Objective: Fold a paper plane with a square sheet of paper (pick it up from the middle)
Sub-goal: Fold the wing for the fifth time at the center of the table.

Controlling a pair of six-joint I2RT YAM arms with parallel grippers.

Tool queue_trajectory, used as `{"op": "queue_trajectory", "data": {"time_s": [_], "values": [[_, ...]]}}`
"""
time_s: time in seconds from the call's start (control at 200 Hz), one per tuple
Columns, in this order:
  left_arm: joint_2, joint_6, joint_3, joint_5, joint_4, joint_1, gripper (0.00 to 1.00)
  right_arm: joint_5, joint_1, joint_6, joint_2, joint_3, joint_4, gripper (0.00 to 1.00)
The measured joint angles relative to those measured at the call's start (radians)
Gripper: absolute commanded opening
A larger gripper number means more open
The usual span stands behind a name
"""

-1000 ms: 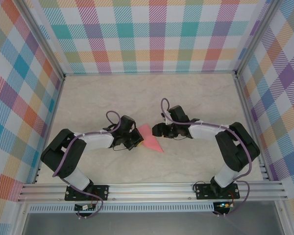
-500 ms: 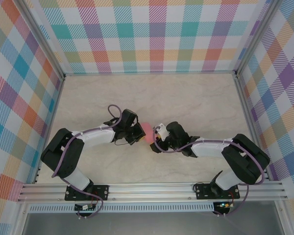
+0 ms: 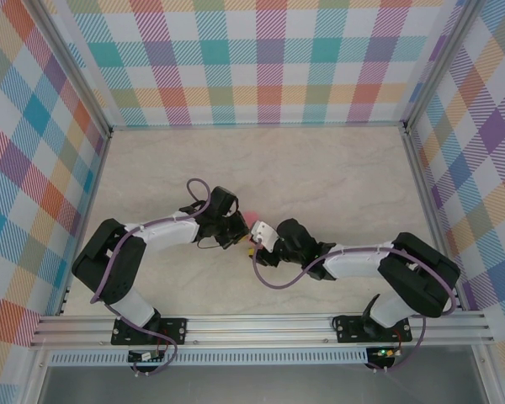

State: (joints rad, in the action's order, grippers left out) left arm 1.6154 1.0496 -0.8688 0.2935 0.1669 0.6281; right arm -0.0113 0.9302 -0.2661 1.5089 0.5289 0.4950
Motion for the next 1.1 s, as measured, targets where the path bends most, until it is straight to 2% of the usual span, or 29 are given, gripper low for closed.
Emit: {"op": "queue_trajectory", "data": {"time_s": [0.235,0.52,0.87,0.97,1.105], "values": [[0.000,-0.003,-0.002,0.000,0.016,0.000,0.06,-0.062,0.024,-0.065,0.080,0.000,0.045,0.47],[0.000,-0.011,-0.006,0.000,0.018,0.000,0.05,-0.136,0.026,-0.113,0.147,0.002,0.121,0.32],[0.000,-0.018,-0.007,-0.013,0.020,0.000,0.06,-0.172,0.026,-0.140,0.219,0.023,0.185,0.22],[0.000,-0.020,-0.007,-0.018,0.024,-0.003,0.10,-0.172,0.026,-0.137,0.225,0.028,0.186,0.17],[-0.003,-0.032,-0.007,-0.026,0.051,-0.016,0.22,-0.168,0.025,-0.113,0.230,0.034,0.185,0.11]]}}
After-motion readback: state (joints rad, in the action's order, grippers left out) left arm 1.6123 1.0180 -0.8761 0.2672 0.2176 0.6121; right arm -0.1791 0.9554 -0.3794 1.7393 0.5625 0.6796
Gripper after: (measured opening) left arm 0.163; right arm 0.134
